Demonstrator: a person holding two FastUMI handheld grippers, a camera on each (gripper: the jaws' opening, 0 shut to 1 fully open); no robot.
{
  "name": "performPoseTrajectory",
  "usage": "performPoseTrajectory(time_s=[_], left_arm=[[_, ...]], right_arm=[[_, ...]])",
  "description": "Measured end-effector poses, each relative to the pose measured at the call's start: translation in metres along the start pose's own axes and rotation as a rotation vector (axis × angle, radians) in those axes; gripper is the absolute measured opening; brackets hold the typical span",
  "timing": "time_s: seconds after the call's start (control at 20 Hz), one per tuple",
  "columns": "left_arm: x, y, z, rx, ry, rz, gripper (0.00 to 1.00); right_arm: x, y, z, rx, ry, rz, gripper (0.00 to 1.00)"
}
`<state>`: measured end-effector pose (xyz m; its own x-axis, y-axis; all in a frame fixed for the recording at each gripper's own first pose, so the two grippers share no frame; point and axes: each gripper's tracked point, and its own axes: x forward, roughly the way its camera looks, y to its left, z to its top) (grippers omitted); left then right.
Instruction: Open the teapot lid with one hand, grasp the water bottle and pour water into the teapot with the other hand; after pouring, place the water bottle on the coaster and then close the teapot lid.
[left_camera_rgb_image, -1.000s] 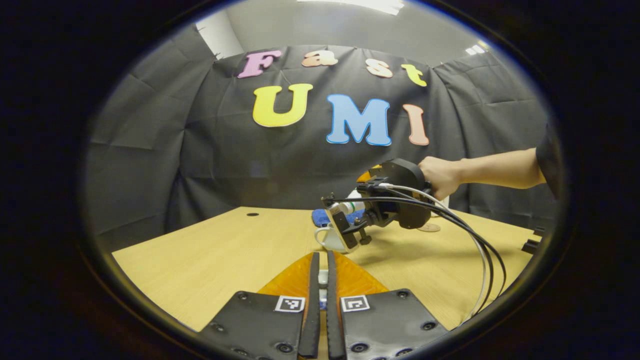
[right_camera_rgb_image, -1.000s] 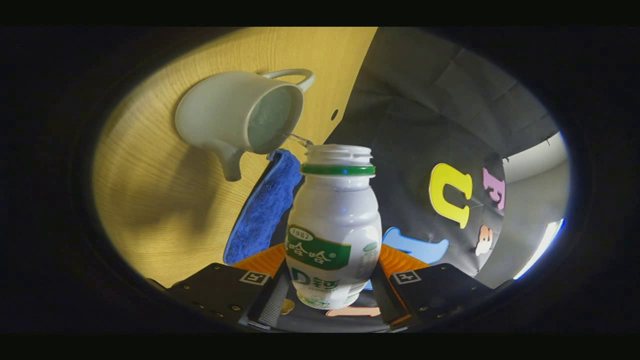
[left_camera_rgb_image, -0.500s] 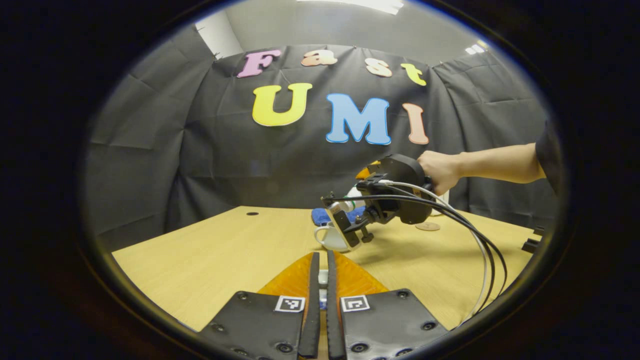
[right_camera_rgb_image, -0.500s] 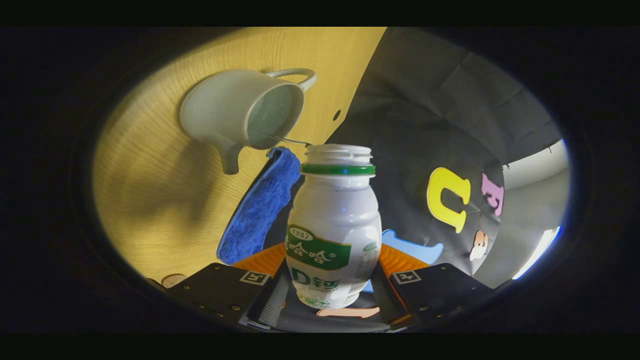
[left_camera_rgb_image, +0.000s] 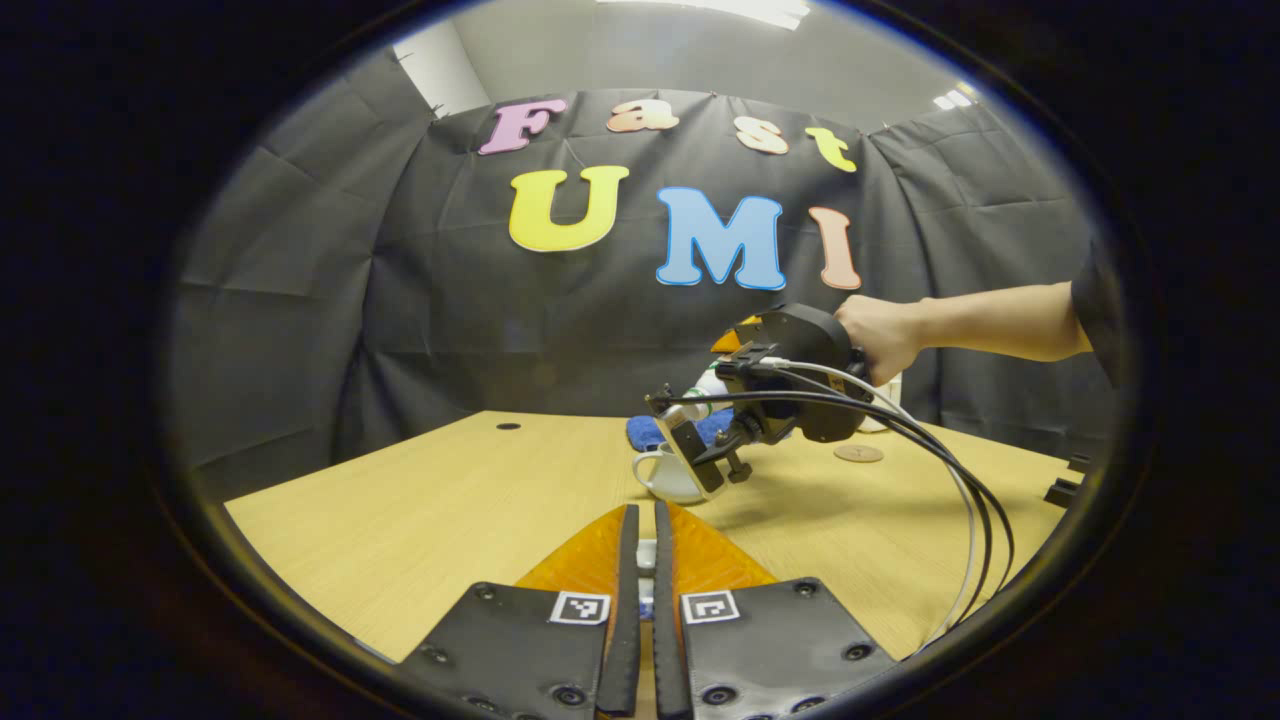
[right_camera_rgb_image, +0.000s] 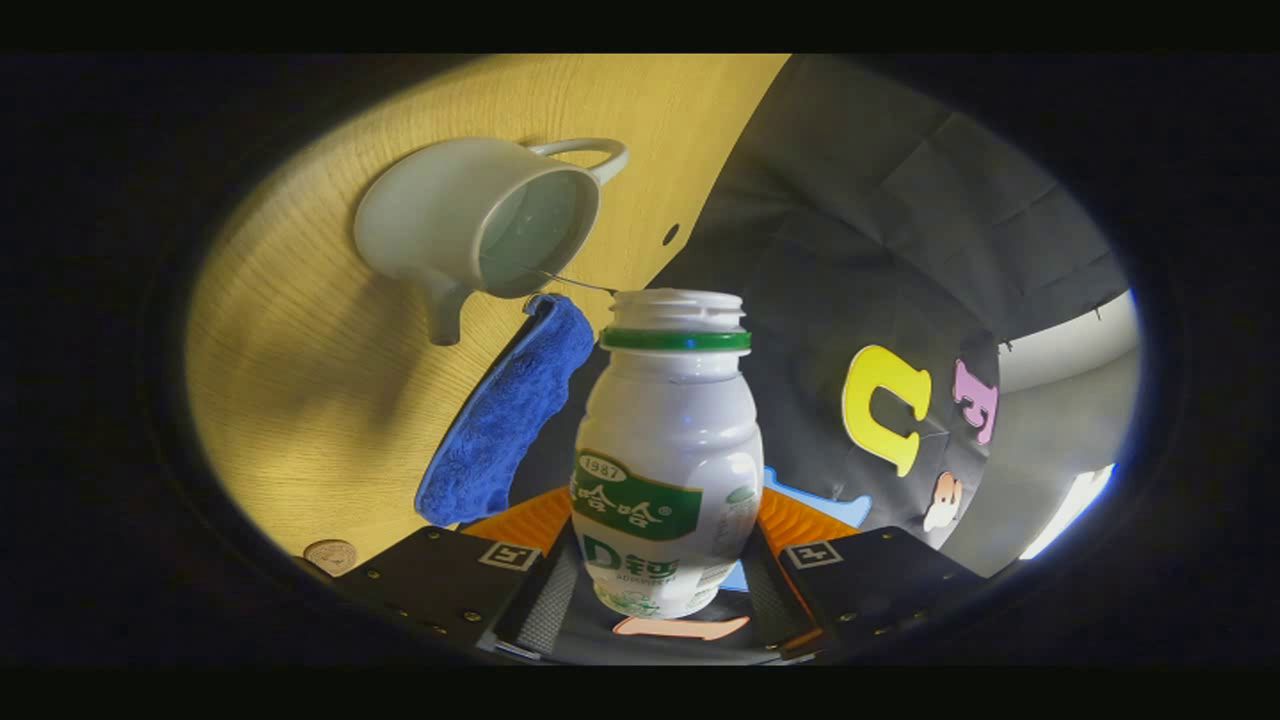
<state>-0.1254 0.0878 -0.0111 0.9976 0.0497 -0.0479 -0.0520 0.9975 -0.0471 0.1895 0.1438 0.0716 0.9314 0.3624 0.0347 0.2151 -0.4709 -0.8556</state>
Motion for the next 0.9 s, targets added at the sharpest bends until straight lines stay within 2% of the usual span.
performPoseTrajectory(time_s=[0.25, 0.3, 0.35, 0.4, 0.5, 0.55, 0.6, 0.65, 0.7, 0.75, 0.8, 0.9], left_arm=[[0.000, 0.001, 0.001, 0.001, 0.001, 0.002, 0.16], [0.001, 0.001, -0.001, 0.002, 0.002, 0.002, 0.12], [0.000, 0.000, -0.001, 0.005, 0.004, 0.002, 0.16], [0.000, -0.001, -0.001, 0.008, 0.005, 0.000, 0.12], [0.000, -0.001, 0.000, 0.014, 0.005, -0.002, 0.12], [0.000, -0.001, 0.000, 0.015, 0.005, -0.003, 0.16], [0.001, -0.002, 0.000, 0.014, 0.005, -0.003, 0.08], [0.001, -0.002, 0.000, 0.014, 0.005, -0.005, 0.12], [0.002, -0.003, 0.000, 0.014, 0.006, -0.006, 0.08], [0.003, -0.003, 0.000, 0.014, 0.006, -0.007, 0.12], [0.003, -0.003, 0.000, 0.015, 0.007, -0.007, 0.08], [0.004, -0.003, 0.000, 0.011, 0.007, -0.007, 0.08]], right_arm=[[-0.001, 0.005, 0.005, 0.029, -0.003, 0.009, 0.73], [0.000, 0.008, 0.006, 0.037, -0.003, 0.017, 0.74], [-0.001, 0.010, 0.007, 0.038, -0.003, 0.017, 0.74], [-0.001, 0.012, 0.008, 0.036, -0.001, 0.018, 0.74], [-0.002, 0.018, 0.011, 0.039, -0.007, 0.030, 0.74], [-0.002, 0.020, 0.013, 0.041, -0.009, 0.035, 0.74], [-0.002, 0.022, 0.014, 0.043, -0.011, 0.038, 0.74], [-0.002, 0.024, 0.015, 0.047, -0.011, 0.041, 0.74], [-0.002, 0.026, 0.016, 0.054, -0.010, 0.044, 0.74], [-0.002, 0.027, 0.017, 0.070, -0.009, 0.049, 0.74], [-0.002, 0.029, 0.016, 0.094, -0.006, 0.054, 0.74], [-0.004, 0.037, 0.017, 0.179, 0.000, 0.086, 0.74]])
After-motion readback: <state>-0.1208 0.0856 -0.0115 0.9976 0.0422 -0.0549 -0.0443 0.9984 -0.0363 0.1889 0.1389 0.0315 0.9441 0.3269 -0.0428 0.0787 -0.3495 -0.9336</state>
